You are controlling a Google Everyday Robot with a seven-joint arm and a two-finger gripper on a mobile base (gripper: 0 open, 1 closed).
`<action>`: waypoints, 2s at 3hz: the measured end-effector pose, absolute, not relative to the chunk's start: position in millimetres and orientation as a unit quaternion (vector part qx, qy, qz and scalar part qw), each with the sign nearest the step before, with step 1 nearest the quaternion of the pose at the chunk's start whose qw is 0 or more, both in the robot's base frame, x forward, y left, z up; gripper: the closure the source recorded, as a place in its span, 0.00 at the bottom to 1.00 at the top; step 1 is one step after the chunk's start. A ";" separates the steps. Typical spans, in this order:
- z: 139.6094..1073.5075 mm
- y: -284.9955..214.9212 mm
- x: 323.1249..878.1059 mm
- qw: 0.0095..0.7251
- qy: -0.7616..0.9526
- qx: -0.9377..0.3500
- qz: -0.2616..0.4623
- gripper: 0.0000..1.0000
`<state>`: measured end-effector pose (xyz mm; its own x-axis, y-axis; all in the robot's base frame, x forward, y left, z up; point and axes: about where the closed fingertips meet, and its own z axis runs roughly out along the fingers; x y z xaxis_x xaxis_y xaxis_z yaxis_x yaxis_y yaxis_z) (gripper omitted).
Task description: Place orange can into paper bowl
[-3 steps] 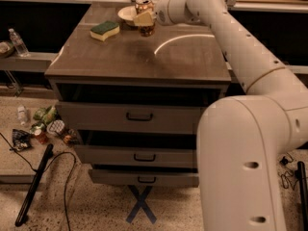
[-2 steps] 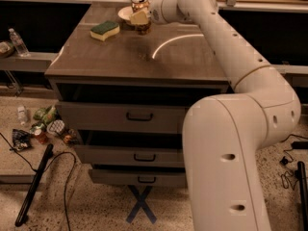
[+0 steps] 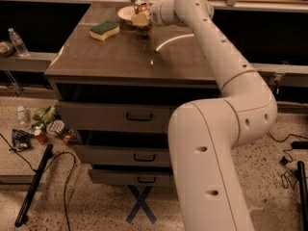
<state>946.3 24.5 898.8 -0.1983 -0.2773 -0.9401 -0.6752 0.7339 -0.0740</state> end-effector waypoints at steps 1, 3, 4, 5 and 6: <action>897.3 26.6 955.2 0.553 0.752 -0.308 0.184 0.38; 919.4 -2.6 960.0 0.579 0.742 -0.281 0.189 0.00; 945.8 -59.1 946.6 0.598 0.736 -0.262 0.179 0.00; 984.4 -151.0 910.8 0.616 0.738 -0.246 0.124 0.00; 984.2 -171.9 890.6 0.607 0.748 -0.243 0.115 0.00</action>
Offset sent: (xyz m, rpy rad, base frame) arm 0.0388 -0.0102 0.0261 0.0571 -0.0462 -0.0217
